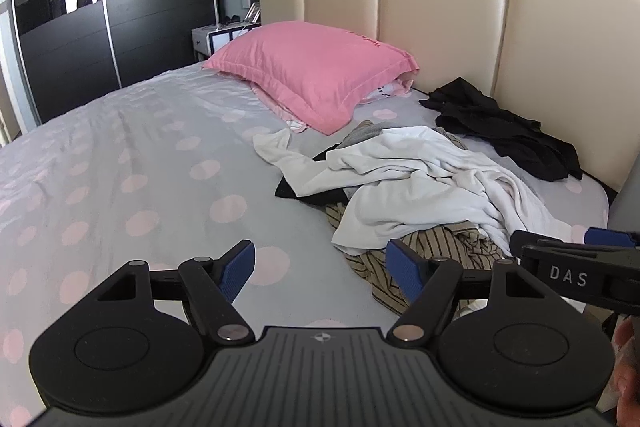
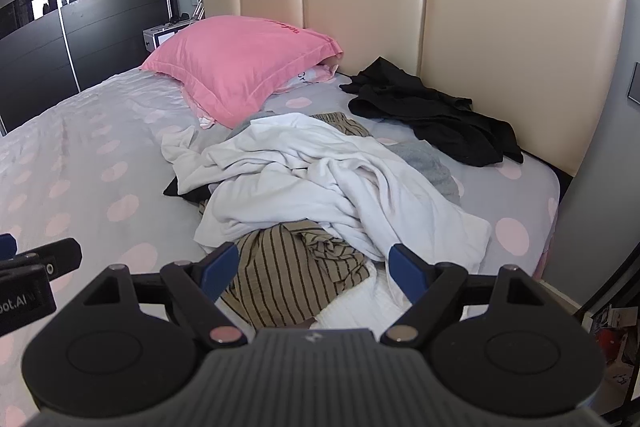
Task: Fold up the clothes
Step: 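Move both tools toward the cream garment on the clothes pile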
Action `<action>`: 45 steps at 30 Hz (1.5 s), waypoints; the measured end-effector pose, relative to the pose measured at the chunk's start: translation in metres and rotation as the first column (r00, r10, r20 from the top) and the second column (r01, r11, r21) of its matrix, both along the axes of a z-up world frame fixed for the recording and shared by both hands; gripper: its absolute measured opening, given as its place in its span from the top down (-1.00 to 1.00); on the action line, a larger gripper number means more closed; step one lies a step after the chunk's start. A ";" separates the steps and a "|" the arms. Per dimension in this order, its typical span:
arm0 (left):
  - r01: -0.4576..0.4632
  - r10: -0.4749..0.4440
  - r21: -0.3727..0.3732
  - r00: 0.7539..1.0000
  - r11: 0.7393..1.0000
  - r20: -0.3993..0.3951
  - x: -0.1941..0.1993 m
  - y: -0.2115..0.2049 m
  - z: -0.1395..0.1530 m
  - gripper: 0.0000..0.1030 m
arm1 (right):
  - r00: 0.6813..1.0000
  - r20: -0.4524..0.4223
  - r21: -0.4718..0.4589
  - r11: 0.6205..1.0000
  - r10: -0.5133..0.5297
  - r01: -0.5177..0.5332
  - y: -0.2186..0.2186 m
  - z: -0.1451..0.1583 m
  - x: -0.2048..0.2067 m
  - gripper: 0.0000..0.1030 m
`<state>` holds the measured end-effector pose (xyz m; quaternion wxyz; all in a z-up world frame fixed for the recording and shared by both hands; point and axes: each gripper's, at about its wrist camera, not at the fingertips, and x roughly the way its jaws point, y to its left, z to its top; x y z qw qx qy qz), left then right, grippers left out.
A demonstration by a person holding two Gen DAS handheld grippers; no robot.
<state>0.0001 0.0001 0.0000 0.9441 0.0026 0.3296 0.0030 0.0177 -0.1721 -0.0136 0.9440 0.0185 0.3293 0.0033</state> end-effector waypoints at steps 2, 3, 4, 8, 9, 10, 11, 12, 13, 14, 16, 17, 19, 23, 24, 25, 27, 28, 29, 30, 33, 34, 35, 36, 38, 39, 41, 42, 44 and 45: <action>0.001 -0.001 -0.005 1.000 1.000 -0.005 0.001 0.002 0.000 -0.40 | 1.000 0.001 0.000 1.000 0.000 0.000 0.000 0.001 0.000 -0.63; 0.000 0.000 -0.013 1.000 1.000 -0.010 0.002 0.004 0.000 -0.39 | 1.000 0.001 0.000 1.000 0.000 0.000 0.000 0.001 -0.001 -0.63; 0.000 0.000 -0.021 1.000 1.000 -0.014 0.004 0.007 0.001 -0.39 | 1.000 0.002 0.001 1.000 -0.001 0.001 0.001 0.002 -0.001 -0.63; 0.020 -0.021 0.019 1.000 1.000 0.016 -0.009 -0.001 0.003 -0.39 | 1.000 0.004 0.001 1.000 -0.001 0.001 0.001 0.003 -0.001 -0.63; 0.024 -0.024 0.016 1.000 1.000 0.001 -0.009 -0.003 0.003 -0.39 | 1.000 0.005 0.001 1.000 -0.001 0.001 0.001 0.003 0.000 -0.63; 0.029 -0.029 0.004 1.000 1.000 -0.010 -0.007 -0.002 0.002 -0.39 | 1.000 0.006 0.001 1.000 0.000 0.000 0.001 0.002 0.000 -0.63; 0.033 -0.033 -0.008 0.999 0.999 -0.021 -0.006 -0.001 0.002 -0.37 | 1.000 0.007 0.000 1.000 0.000 0.000 0.002 0.002 0.000 -0.63; 0.034 -0.034 -0.012 0.999 0.999 -0.026 -0.004 -0.002 0.001 -0.32 | 1.000 0.006 -0.001 1.000 0.001 -0.001 0.002 0.001 0.001 -0.63; 0.035 -0.035 -0.017 0.999 0.999 -0.031 -0.002 -0.002 0.001 -0.29 | 1.000 0.006 -0.001 1.000 0.002 -0.002 0.001 0.000 0.002 -0.63; 0.035 -0.036 -0.020 0.999 0.999 -0.036 0.000 -0.003 0.001 -0.29 | 1.000 0.005 -0.001 1.000 0.002 -0.002 0.001 0.000 0.000 -0.63; 0.030 -0.031 -0.013 0.999 0.999 -0.037 0.000 -0.004 0.000 -0.28 | 1.000 0.004 -0.001 1.000 0.004 -0.004 0.001 0.000 0.000 -0.63; 0.029 -0.030 -0.009 0.999 1.000 -0.037 0.001 -0.005 -0.001 -0.28 | 1.000 0.005 -0.001 1.000 0.005 -0.005 0.002 0.001 0.000 -0.63; 0.022 -0.022 -0.010 0.999 1.000 -0.043 0.001 -0.005 -0.002 -0.23 | 1.000 0.004 -0.002 1.000 0.006 -0.006 0.002 0.001 0.000 -0.63; 0.022 -0.024 -0.032 0.998 0.999 -0.057 0.002 -0.002 -0.004 -0.09 | 1.000 0.002 -0.004 1.000 0.008 -0.008 0.003 0.001 0.001 -0.63; 0.022 -0.024 -0.032 0.998 0.999 -0.060 0.002 -0.002 -0.004 -0.07 | 1.000 0.002 -0.005 1.000 0.008 -0.008 0.003 0.001 0.000 -0.63; 0.021 -0.023 -0.031 0.998 0.999 -0.063 0.002 -0.002 -0.005 -0.05 | 1.000 0.002 -0.005 1.000 0.009 -0.009 0.003 0.000 0.000 -0.63; 0.021 -0.023 -0.030 0.997 0.999 -0.069 0.002 -0.002 -0.005 0.02 | 1.000 0.002 -0.006 1.000 0.012 -0.012 0.003 0.000 0.000 -0.63; 0.020 -0.022 -0.030 0.997 0.999 -0.072 0.002 -0.002 -0.006 0.03 | 1.000 0.002 -0.006 1.000 0.014 -0.014 0.003 0.000 0.001 -0.63; 0.020 -0.022 -0.029 0.997 0.999 -0.075 0.002 -0.002 -0.006 0.05 | 1.000 0.002 -0.007 1.000 0.016 -0.016 0.003 0.000 0.001 -0.63; 0.020 -0.022 -0.029 0.997 0.999 -0.078 0.002 -0.001 -0.007 0.08 | 1.000 0.002 -0.008 1.000 0.018 -0.018 0.003 0.000 0.001 -0.63; 0.018 -0.021 -0.027 0.996 0.999 -0.087 0.002 -0.001 -0.008 0.16 | 1.000 0.002 -0.012 1.000 0.021 -0.021 0.003 -0.001 0.001 -0.63; 0.018 -0.020 -0.027 0.996 0.999 -0.090 0.002 -0.001 -0.008 0.16 | 1.000 0.001 -0.012 1.000 0.021 -0.021 0.003 -0.001 0.001 -0.63; 0.018 -0.020 -0.025 0.996 1.000 -0.090 0.002 -0.002 -0.008 0.16 | 1.000 0.001 -0.011 1.000 0.021 -0.021 0.002 -0.001 0.002 -0.63; 0.018 -0.020 -0.023 0.996 1.000 -0.090 0.001 -0.002 -0.007 0.16 | 1.000 0.000 -0.010 1.000 0.020 -0.020 0.002 -0.001 0.002 -0.63; 0.018 -0.020 -0.020 0.996 1.000 -0.091 0.001 -0.002 -0.007 0.16 | 1.000 0.001 -0.010 1.000 0.020 -0.020 0.003 -0.001 0.002 -0.63; 0.018 -0.020 -0.020 0.996 1.000 -0.092 0.002 -0.003 -0.007 0.16 | 1.000 0.001 -0.010 1.000 0.020 -0.020 0.003 -0.001 0.001 -0.63; 0.019 -0.020 -0.020 0.995 1.000 -0.096 0.002 -0.004 -0.007 0.16 | 1.000 0.001 -0.011 1.000 0.019 -0.019 0.003 -0.001 0.002 -0.63; 0.019 -0.021 -0.020 0.995 1.000 -0.098 0.002 -0.004 -0.007 0.16 | 1.000 0.000 -0.011 1.000 0.019 -0.019 0.003 -0.001 0.001 -0.63; 0.021 -0.022 -0.015 0.995 1.000 -0.099 0.002 -0.005 -0.007 0.16 | 1.000 0.000 -0.011 1.000 0.020 -0.020 0.003 -0.001 0.001 -0.63; 0.021 -0.023 -0.015 0.995 1.000 -0.099 0.002 -0.005 -0.007 0.16 | 1.000 0.000 -0.010 1.000 0.020 -0.020 0.003 -0.001 0.001 -0.63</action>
